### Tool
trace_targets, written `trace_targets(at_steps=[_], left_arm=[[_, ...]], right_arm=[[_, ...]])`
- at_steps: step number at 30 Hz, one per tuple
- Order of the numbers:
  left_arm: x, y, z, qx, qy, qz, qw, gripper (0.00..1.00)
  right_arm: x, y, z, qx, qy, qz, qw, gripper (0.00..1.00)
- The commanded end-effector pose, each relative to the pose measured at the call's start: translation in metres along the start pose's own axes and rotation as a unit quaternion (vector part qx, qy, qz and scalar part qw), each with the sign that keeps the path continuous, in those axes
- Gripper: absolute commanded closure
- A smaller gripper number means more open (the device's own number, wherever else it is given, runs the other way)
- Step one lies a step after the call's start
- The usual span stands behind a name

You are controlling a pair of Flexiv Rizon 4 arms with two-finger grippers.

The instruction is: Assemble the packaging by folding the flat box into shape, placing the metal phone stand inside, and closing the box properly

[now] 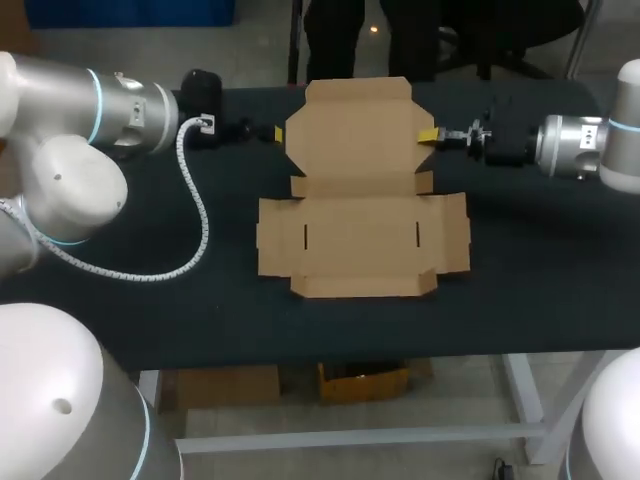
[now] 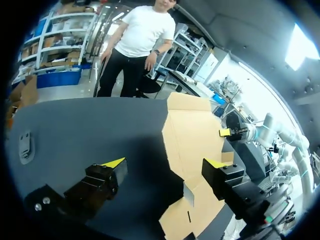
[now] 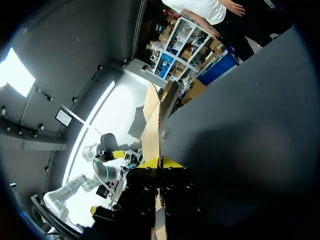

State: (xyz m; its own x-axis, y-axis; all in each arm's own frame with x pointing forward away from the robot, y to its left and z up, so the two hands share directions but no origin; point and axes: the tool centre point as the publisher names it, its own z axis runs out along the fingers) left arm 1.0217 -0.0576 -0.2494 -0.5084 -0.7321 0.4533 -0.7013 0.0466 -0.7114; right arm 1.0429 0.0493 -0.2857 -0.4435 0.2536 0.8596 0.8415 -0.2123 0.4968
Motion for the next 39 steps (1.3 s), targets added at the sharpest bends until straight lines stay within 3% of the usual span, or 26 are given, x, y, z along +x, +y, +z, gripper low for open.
trace_targets(at_steps=[1, 11, 16, 18, 22, 28, 32, 39], left_arm=[[-0.005, -0.005, 0.008, -0.007, 0.066, 0.012, 0.998, 0.00], [0.004, -0.016, 0.023, -0.021, 0.137, 0.042, 0.989, 0.00], [0.011, -0.019, 0.030, -0.022, 0.167, 0.050, 0.984, 0.16], [0.013, -0.019, 0.034, -0.024, 0.174, 0.052, 0.983, 0.28], [0.015, -0.021, 0.038, -0.021, 0.193, 0.050, 0.980, 0.25], [0.021, -0.021, 0.044, -0.023, 0.225, 0.054, 0.973, 0.28], [0.026, -0.022, 0.049, -0.025, 0.234, 0.057, 0.970, 0.47], [0.035, -0.022, 0.054, -0.026, 0.251, 0.062, 0.966, 0.51]], right_arm=[[-0.001, 0.002, -0.002, -0.001, 0.016, -0.004, 1.000, 1.00], [0.009, 0.006, 0.001, -0.004, 0.037, -0.020, 0.999, 1.00], [0.013, 0.008, 0.005, -0.004, 0.046, -0.029, 0.999, 1.00], [0.014, 0.009, 0.006, -0.004, 0.050, -0.031, 0.998, 1.00], [0.016, 0.010, 0.009, -0.006, 0.058, -0.034, 0.998, 1.00], [0.019, 0.013, 0.014, -0.009, 0.071, -0.039, 0.997, 1.00], [0.020, 0.014, 0.016, -0.011, 0.076, -0.042, 0.996, 1.00], [0.024, 0.017, 0.019, -0.014, 0.084, -0.048, 0.995, 1.00]])
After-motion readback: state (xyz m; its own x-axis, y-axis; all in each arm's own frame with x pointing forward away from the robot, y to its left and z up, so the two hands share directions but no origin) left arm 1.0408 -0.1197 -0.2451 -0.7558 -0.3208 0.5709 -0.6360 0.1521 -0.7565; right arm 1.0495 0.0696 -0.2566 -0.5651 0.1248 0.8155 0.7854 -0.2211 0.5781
